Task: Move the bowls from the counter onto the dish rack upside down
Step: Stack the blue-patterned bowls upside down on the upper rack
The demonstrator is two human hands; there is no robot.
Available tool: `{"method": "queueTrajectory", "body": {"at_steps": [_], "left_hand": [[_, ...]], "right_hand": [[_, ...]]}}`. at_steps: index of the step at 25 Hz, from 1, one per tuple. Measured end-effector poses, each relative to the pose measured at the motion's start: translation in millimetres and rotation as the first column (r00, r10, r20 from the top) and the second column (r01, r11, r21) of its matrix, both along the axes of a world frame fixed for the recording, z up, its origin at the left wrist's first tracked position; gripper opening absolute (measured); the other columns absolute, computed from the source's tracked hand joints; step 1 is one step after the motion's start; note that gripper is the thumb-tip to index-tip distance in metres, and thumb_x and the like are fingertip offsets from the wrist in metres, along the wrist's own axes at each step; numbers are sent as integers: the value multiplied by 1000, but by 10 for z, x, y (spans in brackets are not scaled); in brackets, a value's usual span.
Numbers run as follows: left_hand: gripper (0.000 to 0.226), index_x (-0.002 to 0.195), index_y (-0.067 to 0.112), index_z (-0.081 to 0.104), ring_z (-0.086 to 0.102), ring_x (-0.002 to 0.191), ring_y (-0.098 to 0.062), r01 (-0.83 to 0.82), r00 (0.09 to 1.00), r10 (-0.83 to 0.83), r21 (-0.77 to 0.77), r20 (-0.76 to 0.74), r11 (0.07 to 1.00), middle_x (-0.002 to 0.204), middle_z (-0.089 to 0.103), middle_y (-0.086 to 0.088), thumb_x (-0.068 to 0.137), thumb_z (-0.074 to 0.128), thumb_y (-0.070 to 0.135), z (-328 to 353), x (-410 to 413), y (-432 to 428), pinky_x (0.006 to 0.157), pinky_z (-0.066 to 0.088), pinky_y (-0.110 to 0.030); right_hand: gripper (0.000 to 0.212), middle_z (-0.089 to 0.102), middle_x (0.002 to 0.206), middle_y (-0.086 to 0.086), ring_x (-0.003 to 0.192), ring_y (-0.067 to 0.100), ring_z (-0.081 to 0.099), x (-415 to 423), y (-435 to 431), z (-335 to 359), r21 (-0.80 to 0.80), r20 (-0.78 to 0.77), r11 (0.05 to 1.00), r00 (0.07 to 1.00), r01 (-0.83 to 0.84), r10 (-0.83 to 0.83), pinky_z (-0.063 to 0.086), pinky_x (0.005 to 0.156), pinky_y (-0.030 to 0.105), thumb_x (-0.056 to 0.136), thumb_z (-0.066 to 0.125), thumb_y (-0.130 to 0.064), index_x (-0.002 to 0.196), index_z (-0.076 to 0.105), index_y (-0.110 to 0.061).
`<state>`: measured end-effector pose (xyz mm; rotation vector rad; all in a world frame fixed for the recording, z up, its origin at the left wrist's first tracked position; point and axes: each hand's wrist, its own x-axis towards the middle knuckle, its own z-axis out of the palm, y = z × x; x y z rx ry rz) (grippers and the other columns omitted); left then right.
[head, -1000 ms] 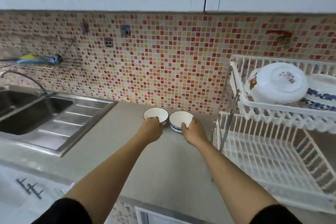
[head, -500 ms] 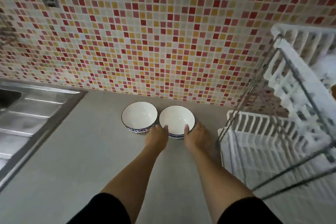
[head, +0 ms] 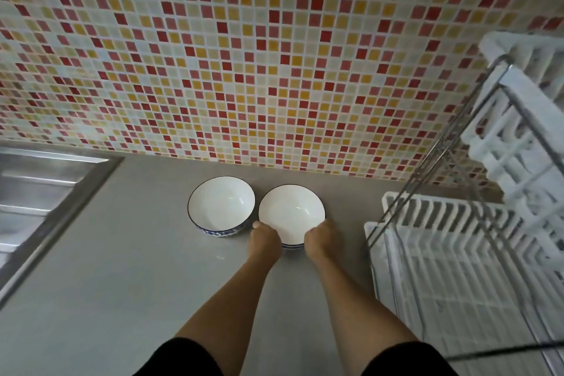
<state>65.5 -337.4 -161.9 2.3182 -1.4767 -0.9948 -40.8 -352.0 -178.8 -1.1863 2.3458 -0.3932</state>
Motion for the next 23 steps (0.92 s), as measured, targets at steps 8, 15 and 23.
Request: {"method": "queueTrajectory", "body": {"at_steps": [8,15,23], "left_hand": [[77,153,10,0,45,130,-41,-52,993,35,-158,-111,986,145,41,-20,89,42,0,436,131,1025,106,37,-45],[45,132,6,35,52,121,-38,-350,870,180,-318,-460,881,133,54,-20,95,48,30,780,320,2402,101,41,-41],[73,140,33,32,49,126,-31,-667,401,122,-198,-908,718,142,45,-5,81,24,75,1805,399,2994,99,43,-61]], "right_hand": [[30,61,118,28,108,38,60,39,1147,191,-268,152,959,979,-93,137,43,86,35,96,39,-6,120,49,9],[33,65,114,23,101,40,63,155,2432,448,-524,204,839,934,-149,293,48,82,38,98,35,-12,129,44,-2],[33,61,120,-2,106,25,60,206,3163,1733,-706,471,708,731,-22,493,49,95,49,85,35,-65,113,34,-48]]}}
